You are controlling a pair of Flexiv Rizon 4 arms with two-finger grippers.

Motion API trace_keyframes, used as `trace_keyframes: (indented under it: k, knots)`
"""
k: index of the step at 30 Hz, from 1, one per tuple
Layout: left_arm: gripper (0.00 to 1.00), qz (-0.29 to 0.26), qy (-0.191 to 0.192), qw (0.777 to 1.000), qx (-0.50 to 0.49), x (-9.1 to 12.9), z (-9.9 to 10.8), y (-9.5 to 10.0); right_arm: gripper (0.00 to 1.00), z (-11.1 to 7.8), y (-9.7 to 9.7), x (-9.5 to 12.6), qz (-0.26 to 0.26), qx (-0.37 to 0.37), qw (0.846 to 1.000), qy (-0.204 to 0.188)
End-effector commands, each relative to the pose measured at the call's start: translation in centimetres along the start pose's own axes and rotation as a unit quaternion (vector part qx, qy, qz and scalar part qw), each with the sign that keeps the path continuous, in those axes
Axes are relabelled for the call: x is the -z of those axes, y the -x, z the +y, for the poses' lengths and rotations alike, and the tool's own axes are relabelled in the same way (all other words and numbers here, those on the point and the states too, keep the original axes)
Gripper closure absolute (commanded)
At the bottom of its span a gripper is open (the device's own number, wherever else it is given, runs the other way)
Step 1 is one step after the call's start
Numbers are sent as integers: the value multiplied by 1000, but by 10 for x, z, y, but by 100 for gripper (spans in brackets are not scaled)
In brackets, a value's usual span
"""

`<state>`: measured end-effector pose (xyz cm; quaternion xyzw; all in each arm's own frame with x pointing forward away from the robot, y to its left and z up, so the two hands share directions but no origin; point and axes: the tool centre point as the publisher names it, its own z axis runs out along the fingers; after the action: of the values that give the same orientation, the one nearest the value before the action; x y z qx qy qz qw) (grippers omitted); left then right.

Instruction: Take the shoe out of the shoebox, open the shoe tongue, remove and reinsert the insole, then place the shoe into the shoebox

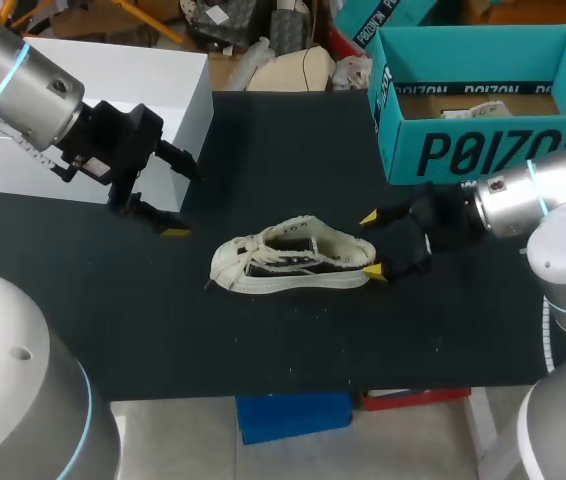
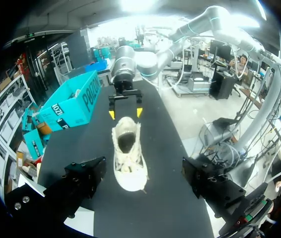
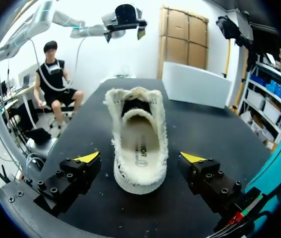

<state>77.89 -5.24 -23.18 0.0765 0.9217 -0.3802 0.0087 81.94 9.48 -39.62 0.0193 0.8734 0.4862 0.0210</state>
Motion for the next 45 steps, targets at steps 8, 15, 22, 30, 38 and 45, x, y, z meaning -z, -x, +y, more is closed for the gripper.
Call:
trace_keyframes:
  k: [8, 15, 22, 30, 38, 45]
  knots:
    - [0, -2, 0, 1000, -1, -1, 1, 0, 0, -9, 5, -22, -2, -4, 1000, 17]
    - [0, -2, 0, 1000, -1, -1, 1, 0, 0, -12, 5, -32, 3, -4, 1000, 27]
    - [0, -2, 0, 1000, -1, -1, 1, 0, 0, -16, 6, -41, 4, -8, 999, 32]
    - [0, -2, 0, 1000, -1, -1, 1, 0, 0, -18, 7, -47, 11, -10, 999, 36]
    - [0, -2, 0, 1000, -1, -1, 1, 0, 100, -18, 7, -48, 16, -12, 999, 35]
    - [0, -32, 48, 998, 31, -5, -21, 14, 100, -18, 7, -48, 16, -12, 999, 35]
